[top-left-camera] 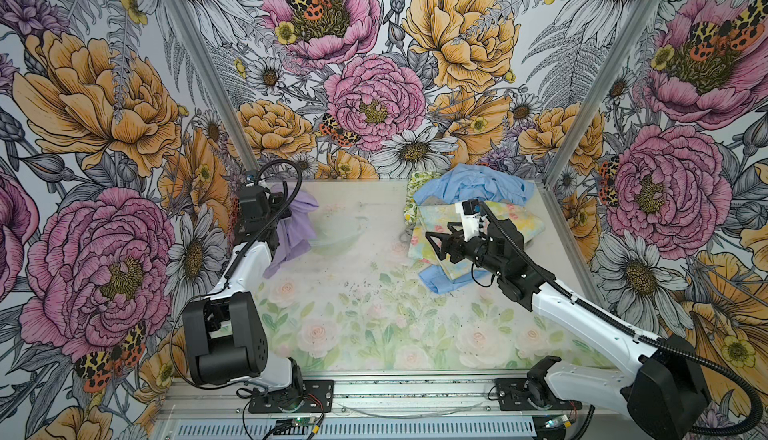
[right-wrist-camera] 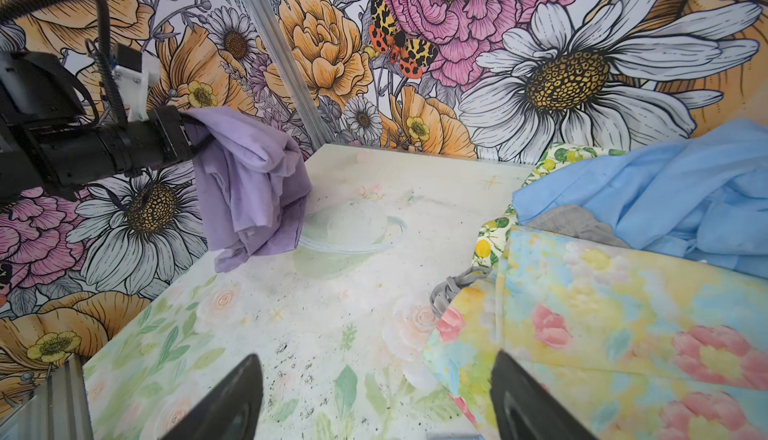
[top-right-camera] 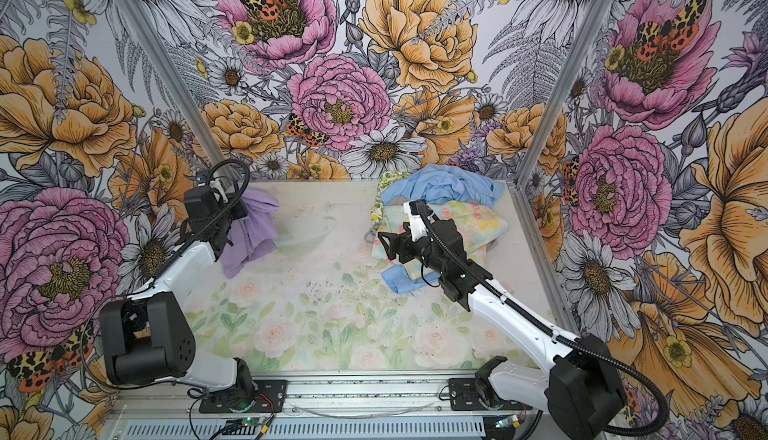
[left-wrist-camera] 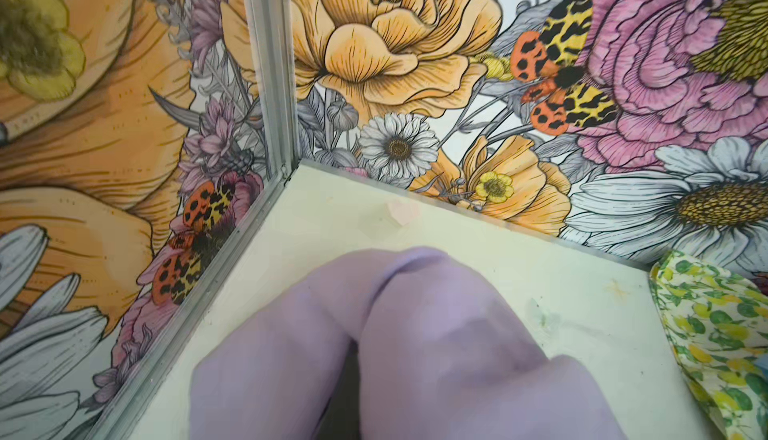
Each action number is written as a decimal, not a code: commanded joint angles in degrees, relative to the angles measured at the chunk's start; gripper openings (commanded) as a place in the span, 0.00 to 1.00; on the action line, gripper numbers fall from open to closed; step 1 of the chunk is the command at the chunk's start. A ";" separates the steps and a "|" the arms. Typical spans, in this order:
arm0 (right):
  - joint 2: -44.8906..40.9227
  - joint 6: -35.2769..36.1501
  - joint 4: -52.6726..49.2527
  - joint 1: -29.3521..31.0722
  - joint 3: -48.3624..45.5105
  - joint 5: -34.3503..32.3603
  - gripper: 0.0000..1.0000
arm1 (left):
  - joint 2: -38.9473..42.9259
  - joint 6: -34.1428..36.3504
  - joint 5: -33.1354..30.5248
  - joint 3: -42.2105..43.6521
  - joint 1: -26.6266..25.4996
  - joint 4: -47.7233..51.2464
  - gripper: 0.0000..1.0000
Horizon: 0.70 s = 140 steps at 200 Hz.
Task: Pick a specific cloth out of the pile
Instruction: 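Lower the lavender shirt onto the table with the left gripper and release it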
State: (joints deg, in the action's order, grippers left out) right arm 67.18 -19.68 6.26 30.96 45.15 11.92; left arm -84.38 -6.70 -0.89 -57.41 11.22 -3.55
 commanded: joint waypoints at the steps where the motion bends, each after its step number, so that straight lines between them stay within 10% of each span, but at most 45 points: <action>1: -1.86 -0.30 1.82 0.50 -1.36 0.47 0.87 | 1.19 -3.18 0.22 1.76 1.50 -7.92 0.00; 46: -2.77 -0.65 1.90 0.50 -3.10 0.16 0.87 | -2.38 -12.92 2.28 3.43 3.88 -5.22 0.00; 140: -4.42 -0.80 2.16 0.50 -6.33 -2.32 0.86 | -16.18 -10.80 -4.04 -6.88 4.01 21.86 0.00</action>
State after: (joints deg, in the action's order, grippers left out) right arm 63.75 -20.05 6.76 30.96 39.77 11.22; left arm -98.48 -17.87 -2.66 -61.34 14.83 9.78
